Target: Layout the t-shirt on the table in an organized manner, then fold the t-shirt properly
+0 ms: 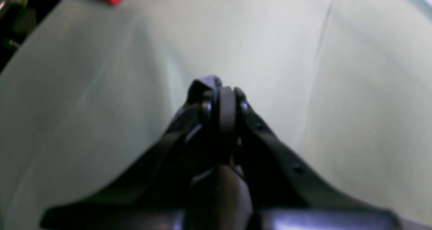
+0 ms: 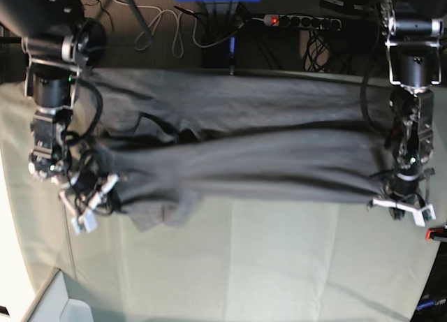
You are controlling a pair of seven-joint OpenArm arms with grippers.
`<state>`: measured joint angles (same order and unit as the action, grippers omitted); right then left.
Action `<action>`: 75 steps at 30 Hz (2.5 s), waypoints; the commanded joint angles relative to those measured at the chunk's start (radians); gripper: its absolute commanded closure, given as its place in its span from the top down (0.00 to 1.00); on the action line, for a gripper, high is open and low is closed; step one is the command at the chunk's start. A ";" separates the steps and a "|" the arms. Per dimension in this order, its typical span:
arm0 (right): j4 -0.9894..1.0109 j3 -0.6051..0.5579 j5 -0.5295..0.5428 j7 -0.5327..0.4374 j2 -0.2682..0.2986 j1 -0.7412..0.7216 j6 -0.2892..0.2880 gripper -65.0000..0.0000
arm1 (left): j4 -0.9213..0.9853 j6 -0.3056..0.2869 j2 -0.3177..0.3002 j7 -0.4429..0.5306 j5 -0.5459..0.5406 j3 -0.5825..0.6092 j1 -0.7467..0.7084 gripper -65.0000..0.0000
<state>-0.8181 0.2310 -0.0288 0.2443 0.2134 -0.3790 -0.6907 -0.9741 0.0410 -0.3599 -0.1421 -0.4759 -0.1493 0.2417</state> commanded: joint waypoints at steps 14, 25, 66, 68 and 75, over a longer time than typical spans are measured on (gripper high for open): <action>-0.050 0.011 0.014 -0.016 0.013 -0.156 -0.007 0.00 | -0.022 -0.002 -0.014 0.028 -0.001 -0.006 0.137 0.00; -0.215 0.046 0.014 -0.015 -0.007 -0.021 -0.007 0.00 | -0.029 -0.008 -0.017 0.029 -0.001 -0.036 0.104 0.00; -0.627 0.276 0.014 -0.124 -0.144 0.601 -0.007 0.00 | -0.303 -0.008 0.008 0.029 -0.244 -0.126 -0.414 0.01; -0.625 0.291 0.014 -0.124 -0.156 0.602 -0.007 0.00 | -0.309 -0.010 0.008 0.029 -0.255 -0.157 -0.436 0.01; -0.623 0.284 0.014 -0.124 -0.165 0.624 -0.007 0.00 | -0.309 -0.010 0.017 0.029 -0.255 -0.191 -0.463 0.28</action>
<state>-1.4261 0.5121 -0.0284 0.1444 0.0437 0.2409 -0.6910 -1.2663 0.0326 -0.3294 -0.1364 -0.7307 -0.3317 -0.2195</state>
